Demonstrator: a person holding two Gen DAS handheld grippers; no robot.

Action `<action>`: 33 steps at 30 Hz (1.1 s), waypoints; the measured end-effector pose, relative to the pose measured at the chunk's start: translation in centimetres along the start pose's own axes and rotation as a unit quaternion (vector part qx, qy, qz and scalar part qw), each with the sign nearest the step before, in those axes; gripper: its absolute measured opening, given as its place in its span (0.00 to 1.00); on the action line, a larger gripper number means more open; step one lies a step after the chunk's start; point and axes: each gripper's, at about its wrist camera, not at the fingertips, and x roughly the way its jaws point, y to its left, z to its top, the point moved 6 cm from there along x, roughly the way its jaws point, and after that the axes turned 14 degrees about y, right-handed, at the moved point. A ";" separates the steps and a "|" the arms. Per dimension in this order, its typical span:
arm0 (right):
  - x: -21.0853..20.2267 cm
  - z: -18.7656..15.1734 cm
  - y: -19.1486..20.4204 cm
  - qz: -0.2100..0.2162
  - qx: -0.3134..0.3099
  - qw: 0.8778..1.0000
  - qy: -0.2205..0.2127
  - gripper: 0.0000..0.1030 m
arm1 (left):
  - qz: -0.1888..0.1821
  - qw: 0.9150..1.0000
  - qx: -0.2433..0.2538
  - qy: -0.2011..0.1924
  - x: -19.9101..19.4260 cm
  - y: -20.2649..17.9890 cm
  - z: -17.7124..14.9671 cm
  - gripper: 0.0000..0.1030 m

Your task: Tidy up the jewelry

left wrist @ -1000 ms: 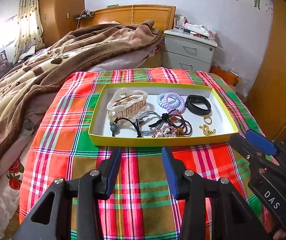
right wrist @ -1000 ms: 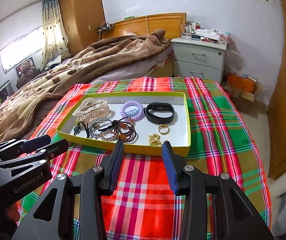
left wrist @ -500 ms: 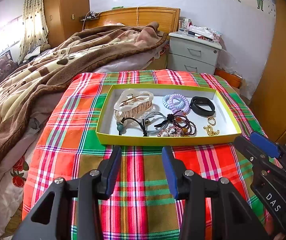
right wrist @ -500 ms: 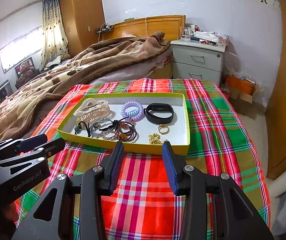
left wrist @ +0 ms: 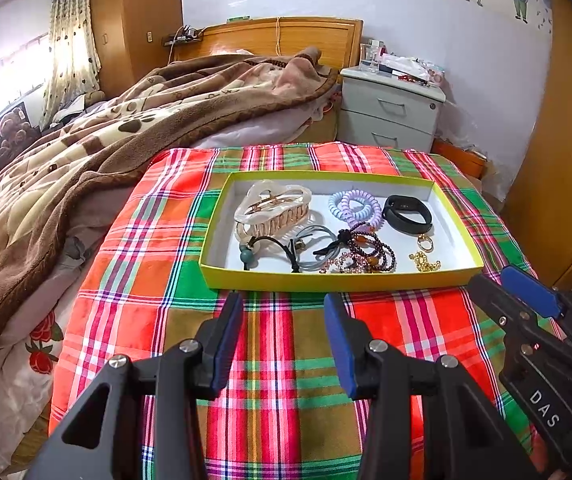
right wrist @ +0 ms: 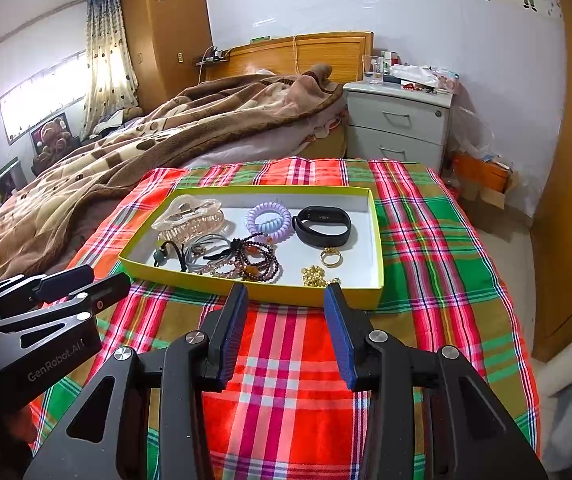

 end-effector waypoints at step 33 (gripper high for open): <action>-0.2 0.1 0.2 -0.001 0.000 1.000 0.001 0.39 | -0.004 1.000 0.001 0.005 0.2 0.0 0.0 0.42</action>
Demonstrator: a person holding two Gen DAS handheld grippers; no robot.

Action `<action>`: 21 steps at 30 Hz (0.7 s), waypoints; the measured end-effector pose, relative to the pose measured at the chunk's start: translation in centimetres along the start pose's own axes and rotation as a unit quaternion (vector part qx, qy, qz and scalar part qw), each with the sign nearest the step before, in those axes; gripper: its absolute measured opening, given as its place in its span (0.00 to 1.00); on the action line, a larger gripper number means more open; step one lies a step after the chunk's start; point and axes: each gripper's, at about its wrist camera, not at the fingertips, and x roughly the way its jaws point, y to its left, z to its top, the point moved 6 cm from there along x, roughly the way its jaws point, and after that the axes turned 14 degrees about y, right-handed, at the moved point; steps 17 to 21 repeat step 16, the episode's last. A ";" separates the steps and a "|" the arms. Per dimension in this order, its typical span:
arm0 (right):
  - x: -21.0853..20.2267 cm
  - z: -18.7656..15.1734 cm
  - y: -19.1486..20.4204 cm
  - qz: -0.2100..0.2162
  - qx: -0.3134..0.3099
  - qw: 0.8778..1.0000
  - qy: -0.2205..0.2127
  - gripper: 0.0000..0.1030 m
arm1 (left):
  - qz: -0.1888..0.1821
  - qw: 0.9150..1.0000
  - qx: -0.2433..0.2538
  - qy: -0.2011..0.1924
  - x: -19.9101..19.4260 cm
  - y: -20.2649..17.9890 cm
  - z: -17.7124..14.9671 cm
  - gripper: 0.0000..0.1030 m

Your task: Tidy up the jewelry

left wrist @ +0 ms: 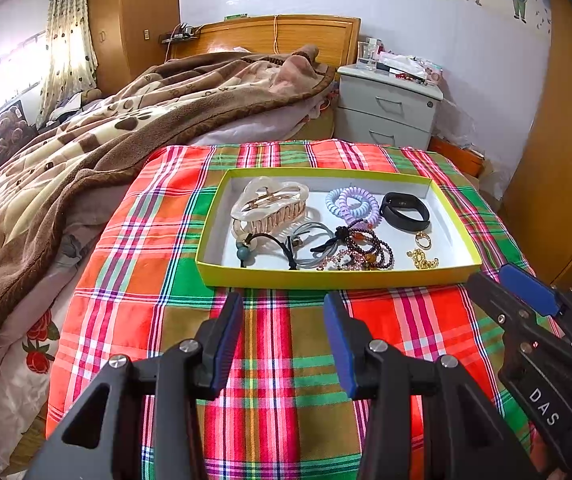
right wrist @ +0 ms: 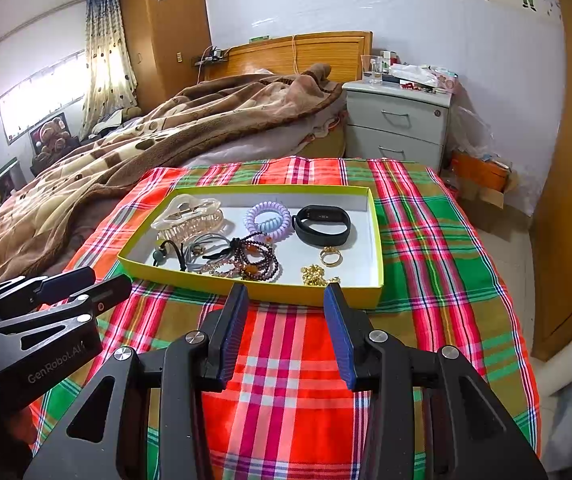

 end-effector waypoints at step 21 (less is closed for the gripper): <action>0.1 0.0 0.0 -0.001 0.000 1.000 0.001 0.39 | -0.016 1.000 0.001 0.009 0.6 0.0 0.1 0.42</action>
